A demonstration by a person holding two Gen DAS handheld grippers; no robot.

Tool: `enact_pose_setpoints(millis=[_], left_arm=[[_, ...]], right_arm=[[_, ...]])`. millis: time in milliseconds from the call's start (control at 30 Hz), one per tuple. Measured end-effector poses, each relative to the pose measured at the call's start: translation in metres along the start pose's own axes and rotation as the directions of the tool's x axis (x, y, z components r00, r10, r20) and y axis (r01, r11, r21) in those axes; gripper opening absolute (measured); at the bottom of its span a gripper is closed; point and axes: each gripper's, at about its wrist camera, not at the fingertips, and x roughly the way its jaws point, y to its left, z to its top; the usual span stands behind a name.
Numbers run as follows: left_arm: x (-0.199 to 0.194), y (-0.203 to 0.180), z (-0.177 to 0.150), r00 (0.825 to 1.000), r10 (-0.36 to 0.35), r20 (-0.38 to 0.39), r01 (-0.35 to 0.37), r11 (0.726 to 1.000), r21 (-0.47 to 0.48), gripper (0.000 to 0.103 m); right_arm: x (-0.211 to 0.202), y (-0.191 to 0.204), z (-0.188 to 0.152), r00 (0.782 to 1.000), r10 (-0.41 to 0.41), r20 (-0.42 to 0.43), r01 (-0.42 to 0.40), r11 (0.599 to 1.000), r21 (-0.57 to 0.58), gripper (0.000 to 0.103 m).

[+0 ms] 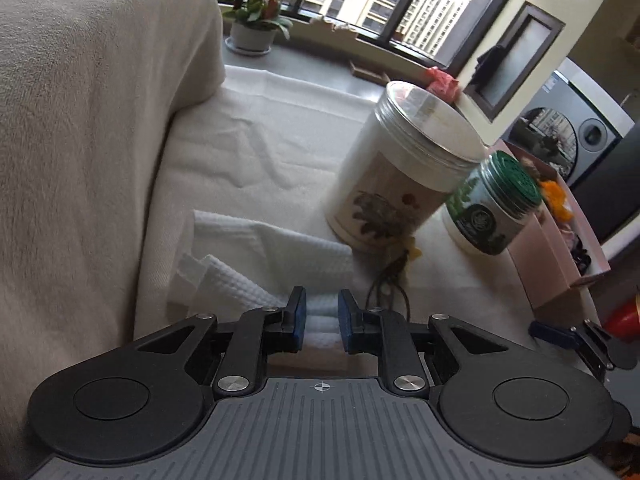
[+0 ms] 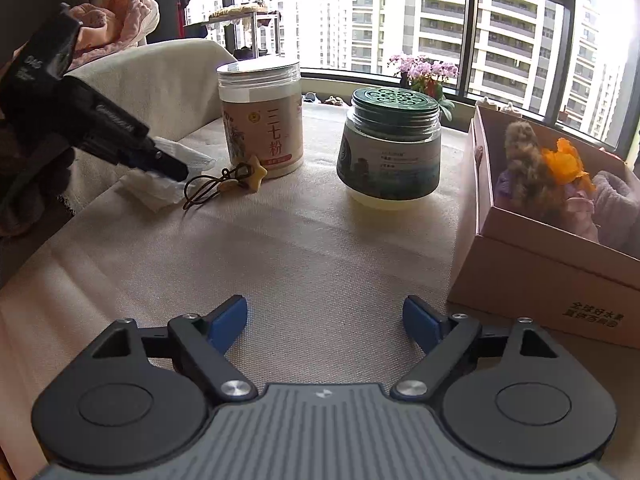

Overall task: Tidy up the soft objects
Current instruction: 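Move the left gripper over the white paper towel beside the white jar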

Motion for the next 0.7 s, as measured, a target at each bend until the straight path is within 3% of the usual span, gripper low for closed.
enact_pose_setpoints(millis=[167,267,400,700], left_arm=[[-0.027,-0.014,-0.010,0.995,0.087,0.054,-0.089,0.996,0.027,0.020],[-0.034,-0.010,-0.016,0.993,0.117,0.023,-0.117,0.993,-0.005,0.020],[-0.021,-0.004,-0.021,0.987,0.155,-0.040,-0.157,0.987,-0.043,0.020],[-0.005,-0.007,-0.006,0.982,0.186,0.030,-0.184,0.982,-0.050,0.020]], right_arm=[[0.000,0.000,0.000,1.000,0.003,-0.002,-0.003,1.000,-0.002,0.087],[0.001,0.000,0.000,1.000,0.003,-0.003,-0.003,1.000,-0.005,0.088],[0.001,0.001,0.000,1.000,0.003,-0.004,-0.003,1.000,-0.005,0.088],[0.001,0.001,0.000,1.000,0.003,-0.004,-0.003,1.000,-0.004,0.088]])
